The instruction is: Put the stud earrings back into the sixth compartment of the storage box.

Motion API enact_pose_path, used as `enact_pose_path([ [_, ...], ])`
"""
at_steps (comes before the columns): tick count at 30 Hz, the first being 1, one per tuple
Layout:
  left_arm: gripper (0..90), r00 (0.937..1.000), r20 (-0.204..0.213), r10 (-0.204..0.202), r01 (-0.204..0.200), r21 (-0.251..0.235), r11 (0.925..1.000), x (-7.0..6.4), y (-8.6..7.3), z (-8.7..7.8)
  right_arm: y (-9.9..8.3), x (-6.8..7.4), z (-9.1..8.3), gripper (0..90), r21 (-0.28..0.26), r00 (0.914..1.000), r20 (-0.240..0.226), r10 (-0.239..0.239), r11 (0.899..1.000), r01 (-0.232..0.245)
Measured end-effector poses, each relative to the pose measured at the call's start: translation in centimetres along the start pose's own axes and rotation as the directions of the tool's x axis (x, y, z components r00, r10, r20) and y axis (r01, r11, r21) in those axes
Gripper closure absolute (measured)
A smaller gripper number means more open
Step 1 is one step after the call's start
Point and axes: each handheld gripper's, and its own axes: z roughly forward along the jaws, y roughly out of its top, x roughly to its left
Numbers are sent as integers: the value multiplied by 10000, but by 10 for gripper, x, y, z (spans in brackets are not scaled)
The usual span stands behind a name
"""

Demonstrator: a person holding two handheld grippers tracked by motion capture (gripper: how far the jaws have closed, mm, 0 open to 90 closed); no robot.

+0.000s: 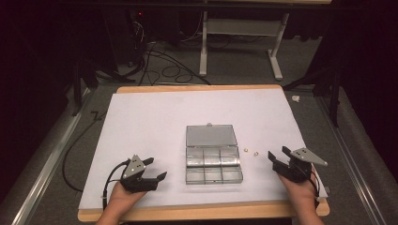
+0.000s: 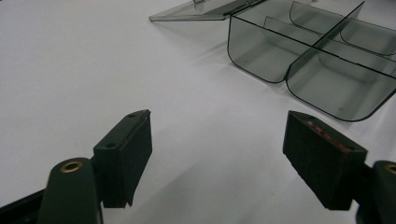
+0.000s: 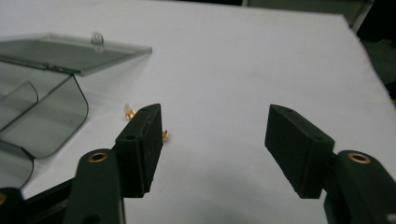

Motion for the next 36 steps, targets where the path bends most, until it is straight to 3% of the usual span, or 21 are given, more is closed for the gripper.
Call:
enact_pose_path([
  [6,247,10000,20,19,-19,25,10000,0,0,0,4,6,-4,435,-600,9999,-1,-135,9981,135],
  [8,247,10000,-2,28,-28,-17,10000,0,0,0,5,10,-3,440,-292,9996,96,-274,9992,276],
  [9,247,10000,-20,42,-42,-35,10000,-1,0,0,5,11,-1,432,47,9995,-91,-318,9995,319],
  [10,247,10000,-20,42,-42,-35,10000,-1,0,0,5,11,-1,432,47,9995,-91,-318,9995,319],
  [12,247,10000,-9,67,-67,-9,10000,-1,0,0,6,12,2,419,631,9994,-16,-346,9974,346],
  [14,247,10000,-8,88,-88,20,10000,-1,0,0,9,11,4,411,1210,9988,-6,-495,9914,492],
  [22,246,9999,50,102,-102,16,9999,-1,0,0,22,7,1,407,2174,9980,-144,-613,9740,630],
  [24,246,9999,18,143,-143,-23,9999,-1,0,0,23,8,3,406,2678,9966,-235,-793,9599,827],
  [33,246,9998,83,197,-197,51,9998,-2,0,0,30,14,4,390,3422,9941,-586,-909,9337,1056],
  [36,246,9997,65,216,-216,35,9998,-2,0,0,31,15,5,386,3522,9943,-649,-850,9303,1025],
])
